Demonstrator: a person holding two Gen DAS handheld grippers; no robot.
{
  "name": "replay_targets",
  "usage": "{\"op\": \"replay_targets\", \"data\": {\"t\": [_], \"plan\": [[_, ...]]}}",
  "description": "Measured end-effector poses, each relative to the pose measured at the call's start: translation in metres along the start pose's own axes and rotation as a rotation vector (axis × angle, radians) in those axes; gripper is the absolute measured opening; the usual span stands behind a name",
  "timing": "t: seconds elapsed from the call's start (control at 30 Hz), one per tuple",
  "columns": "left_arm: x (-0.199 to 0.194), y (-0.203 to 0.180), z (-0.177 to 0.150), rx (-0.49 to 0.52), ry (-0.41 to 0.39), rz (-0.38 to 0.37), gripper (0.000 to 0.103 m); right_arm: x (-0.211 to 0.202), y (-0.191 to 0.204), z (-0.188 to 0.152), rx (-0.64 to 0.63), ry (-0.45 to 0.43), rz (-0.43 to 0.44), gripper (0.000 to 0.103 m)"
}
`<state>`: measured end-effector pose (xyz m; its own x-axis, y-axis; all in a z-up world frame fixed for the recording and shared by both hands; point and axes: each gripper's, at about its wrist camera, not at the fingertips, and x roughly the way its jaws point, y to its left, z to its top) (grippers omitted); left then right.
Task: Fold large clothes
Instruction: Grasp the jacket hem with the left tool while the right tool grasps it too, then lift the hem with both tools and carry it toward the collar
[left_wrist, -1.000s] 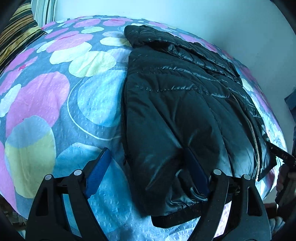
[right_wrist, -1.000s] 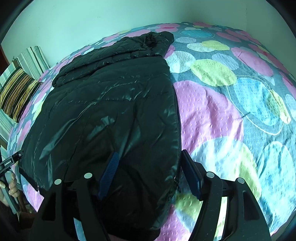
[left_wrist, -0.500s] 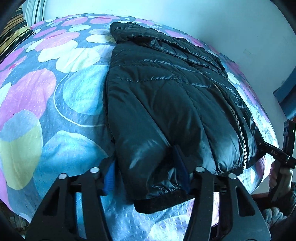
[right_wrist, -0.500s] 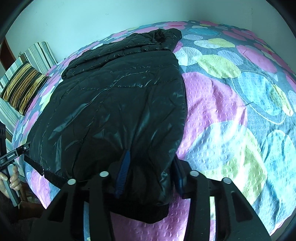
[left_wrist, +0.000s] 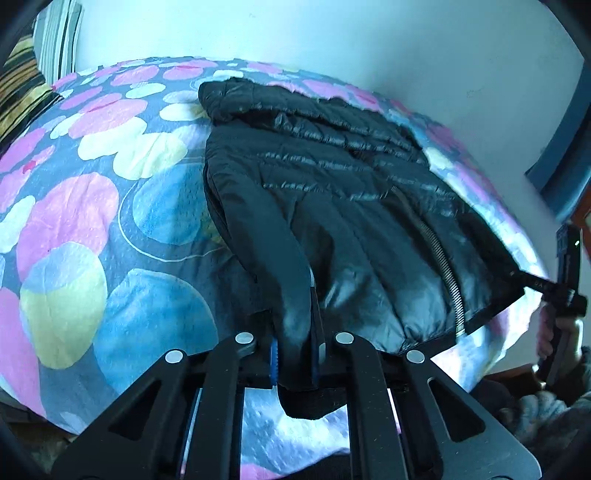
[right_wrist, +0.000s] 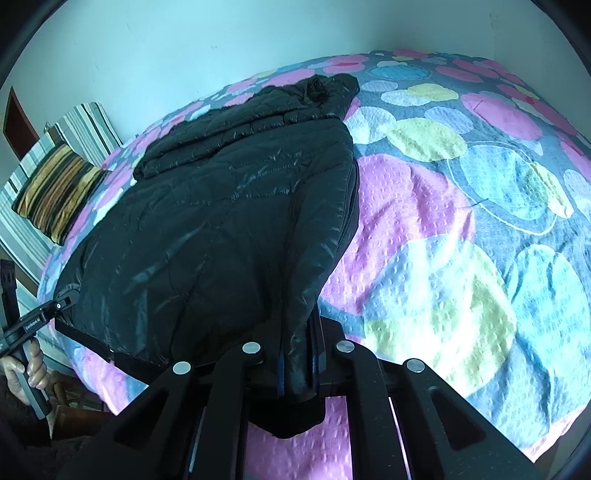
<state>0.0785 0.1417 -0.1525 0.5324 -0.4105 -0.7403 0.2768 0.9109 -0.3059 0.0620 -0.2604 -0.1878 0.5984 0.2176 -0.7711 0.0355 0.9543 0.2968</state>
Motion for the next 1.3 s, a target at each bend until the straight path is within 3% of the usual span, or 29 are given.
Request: {"op": "replay_targets", "data": {"t": [0.1,0.27,0.43,0.6,0.73,0.93,1.1,1.3], "plan": [[-0.025,0.005,0.011,-0.053,-0.053,-0.063,0.01,-0.021,-0.002,0.002,0.031,-0.027,0.069,0.008],[-0.051,0.002,0.046,-0.059,-0.139,-0.093,0.009,-0.048,0.005,0.021,0.054,-0.085,0.178,0.008],[-0.05,0.0,0.089,-0.039,-0.178,-0.073,0.009,-0.056,0.011,0.06,0.064,-0.145,0.25,0.008],[-0.043,0.003,0.136,-0.051,-0.213,-0.061,0.009,-0.051,0.017,0.108,0.056,-0.204,0.258,0.008],[-0.017,0.007,0.182,-0.041,-0.207,-0.034,0.009,-0.032,0.016,0.15,0.07,-0.226,0.259,0.008],[0.052,0.031,0.239,-0.085,-0.126,0.021,0.009,0.028,0.006,0.211,0.14,-0.195,0.237,0.008],[0.112,0.047,0.262,-0.091,-0.052,0.075,0.009,0.087,-0.008,0.242,0.191,-0.132,0.185,0.008],[0.168,0.07,0.265,-0.134,0.018,0.09,0.009,0.155,-0.028,0.25,0.26,-0.017,0.122,0.008]]}}
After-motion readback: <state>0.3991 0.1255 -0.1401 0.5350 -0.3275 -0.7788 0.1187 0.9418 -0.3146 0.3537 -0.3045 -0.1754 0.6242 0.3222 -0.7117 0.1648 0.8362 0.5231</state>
